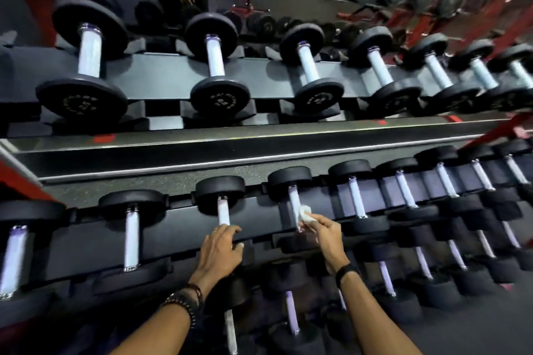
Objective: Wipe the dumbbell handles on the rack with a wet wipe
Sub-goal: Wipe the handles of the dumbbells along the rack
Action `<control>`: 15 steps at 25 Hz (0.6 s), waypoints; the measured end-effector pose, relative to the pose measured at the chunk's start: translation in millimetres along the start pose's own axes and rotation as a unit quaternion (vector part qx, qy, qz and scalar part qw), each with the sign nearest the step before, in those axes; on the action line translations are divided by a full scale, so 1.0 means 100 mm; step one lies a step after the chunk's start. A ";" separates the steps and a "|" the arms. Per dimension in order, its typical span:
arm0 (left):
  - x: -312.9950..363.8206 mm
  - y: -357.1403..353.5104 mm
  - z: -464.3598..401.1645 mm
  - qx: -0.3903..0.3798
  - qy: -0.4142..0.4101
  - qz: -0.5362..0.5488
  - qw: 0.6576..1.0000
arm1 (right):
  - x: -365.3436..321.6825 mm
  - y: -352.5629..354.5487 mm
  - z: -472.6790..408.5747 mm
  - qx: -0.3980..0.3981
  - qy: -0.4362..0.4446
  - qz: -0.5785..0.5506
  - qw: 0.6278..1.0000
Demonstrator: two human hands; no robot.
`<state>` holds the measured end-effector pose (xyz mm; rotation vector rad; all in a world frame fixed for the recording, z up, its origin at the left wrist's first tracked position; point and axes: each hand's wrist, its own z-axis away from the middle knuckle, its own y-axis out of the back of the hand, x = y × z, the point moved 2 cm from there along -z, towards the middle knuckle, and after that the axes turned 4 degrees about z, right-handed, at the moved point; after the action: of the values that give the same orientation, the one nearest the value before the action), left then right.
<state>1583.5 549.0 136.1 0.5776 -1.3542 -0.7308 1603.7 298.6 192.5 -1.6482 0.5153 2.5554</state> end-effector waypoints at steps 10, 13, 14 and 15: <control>0.18 -0.64 -0.35 -0.055 0.139 -0.219 0.964 | 0.04 0.58 -0.96 -0.062 0.079 0.229 0.968; 0.15 -0.71 -0.53 -0.034 0.184 -0.248 0.950 | 0.14 0.64 -1.37 -0.119 0.090 0.256 0.955; 0.14 -0.72 -0.56 -0.022 0.196 -0.256 0.946 | 0.17 0.63 -1.46 -0.131 0.087 0.254 0.954; 0.16 -0.72 -0.57 -0.011 0.204 -0.263 0.943 | 0.21 0.60 -1.52 -0.147 0.083 0.248 0.954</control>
<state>1631.1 487.7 85.4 1.0316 -0.8046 -0.9870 1714.4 192.0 131.5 -2.0725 0.6602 2.9810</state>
